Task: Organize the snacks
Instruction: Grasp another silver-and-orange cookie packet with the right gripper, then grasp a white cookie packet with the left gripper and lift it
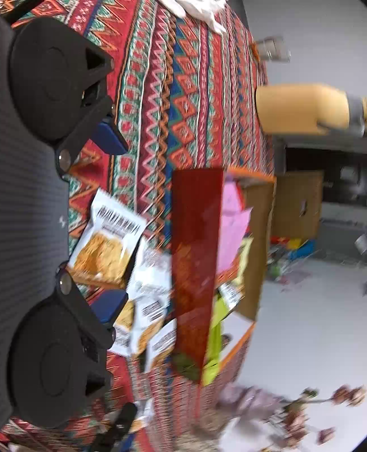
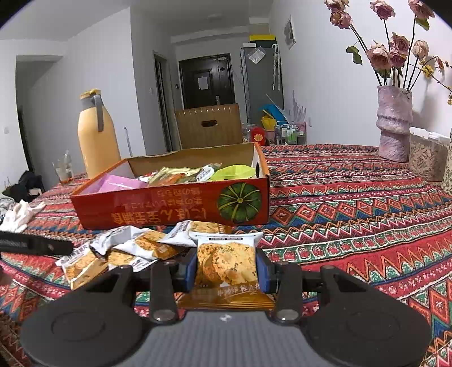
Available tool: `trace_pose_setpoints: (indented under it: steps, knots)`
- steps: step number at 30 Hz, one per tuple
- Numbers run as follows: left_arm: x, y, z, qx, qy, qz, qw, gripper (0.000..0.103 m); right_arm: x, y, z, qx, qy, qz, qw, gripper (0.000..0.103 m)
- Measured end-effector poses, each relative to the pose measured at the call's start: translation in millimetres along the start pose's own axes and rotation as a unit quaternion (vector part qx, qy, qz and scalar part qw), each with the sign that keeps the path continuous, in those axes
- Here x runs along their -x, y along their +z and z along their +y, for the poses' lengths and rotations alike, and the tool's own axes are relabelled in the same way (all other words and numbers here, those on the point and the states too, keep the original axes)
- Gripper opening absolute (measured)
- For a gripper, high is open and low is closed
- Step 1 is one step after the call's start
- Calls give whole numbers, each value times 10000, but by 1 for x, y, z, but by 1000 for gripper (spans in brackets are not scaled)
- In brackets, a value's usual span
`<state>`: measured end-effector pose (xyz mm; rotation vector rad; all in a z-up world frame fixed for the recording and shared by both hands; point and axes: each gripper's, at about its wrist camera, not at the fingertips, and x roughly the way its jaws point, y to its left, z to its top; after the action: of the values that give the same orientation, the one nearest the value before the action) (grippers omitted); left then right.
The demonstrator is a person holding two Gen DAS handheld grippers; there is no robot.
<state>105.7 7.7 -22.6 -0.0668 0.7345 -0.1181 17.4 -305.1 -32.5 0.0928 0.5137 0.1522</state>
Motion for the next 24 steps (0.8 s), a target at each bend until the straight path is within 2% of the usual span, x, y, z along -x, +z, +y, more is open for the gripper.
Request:
trace_pose_setpoints:
  steps: [7, 12, 18, 20, 22, 24]
  knots:
    - [-21, 0, -21, -683, 7, 555, 9961, 103, 8, -4, -1, -99, 149, -95, 9998, 41]
    - [-38, 3, -22, -662, -135, 809, 9944, 103, 11, -7, -5, -179, 190, -124, 9996, 41]
    - [-42, 1, -27, -757, -30, 677, 9948, 102, 14, -8, -7, -205, 235, -135, 9994, 41]
    - [-38, 0, -27, -780, -40, 600, 9951, 92, 15, -9, -6, -205, 248, -134, 9994, 41]
    - [-34, -1, -28, -808, -78, 541, 9952, 78, 16, -10, -6, -204, 260, -135, 9994, 41]
    - [-28, -4, -30, -847, -132, 477, 9952, 69, 16, -10, -4, -195, 271, -127, 9994, 41]
